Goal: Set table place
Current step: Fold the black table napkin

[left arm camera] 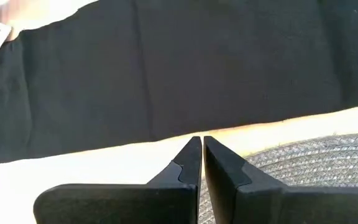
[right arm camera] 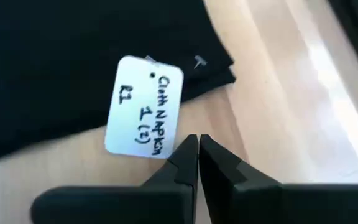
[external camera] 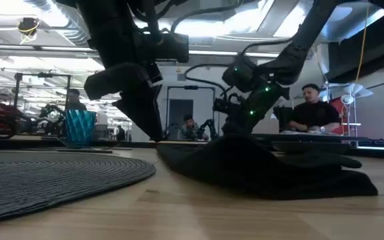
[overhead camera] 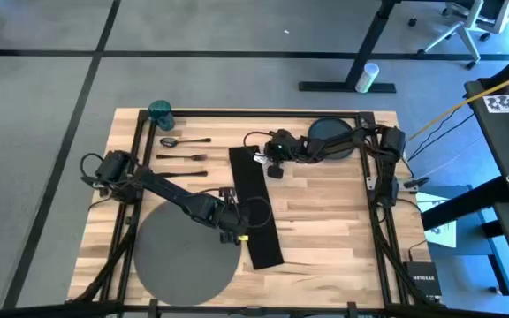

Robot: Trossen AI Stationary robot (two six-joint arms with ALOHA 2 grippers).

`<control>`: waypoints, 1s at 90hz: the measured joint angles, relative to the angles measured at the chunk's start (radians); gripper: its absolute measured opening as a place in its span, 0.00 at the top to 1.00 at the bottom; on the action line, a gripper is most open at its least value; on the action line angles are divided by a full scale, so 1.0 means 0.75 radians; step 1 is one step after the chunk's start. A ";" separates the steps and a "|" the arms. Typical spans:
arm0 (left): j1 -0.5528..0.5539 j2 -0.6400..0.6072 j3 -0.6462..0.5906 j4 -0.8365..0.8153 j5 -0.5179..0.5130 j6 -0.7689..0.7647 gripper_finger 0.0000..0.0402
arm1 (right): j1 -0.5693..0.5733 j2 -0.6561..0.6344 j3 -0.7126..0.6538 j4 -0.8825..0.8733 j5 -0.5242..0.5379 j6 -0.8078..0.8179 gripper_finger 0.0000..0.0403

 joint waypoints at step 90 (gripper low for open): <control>0.002 -0.001 0.000 -0.003 0.000 -0.001 1.00 | -0.002 -0.007 -0.004 -0.020 -0.590 0.051 1.00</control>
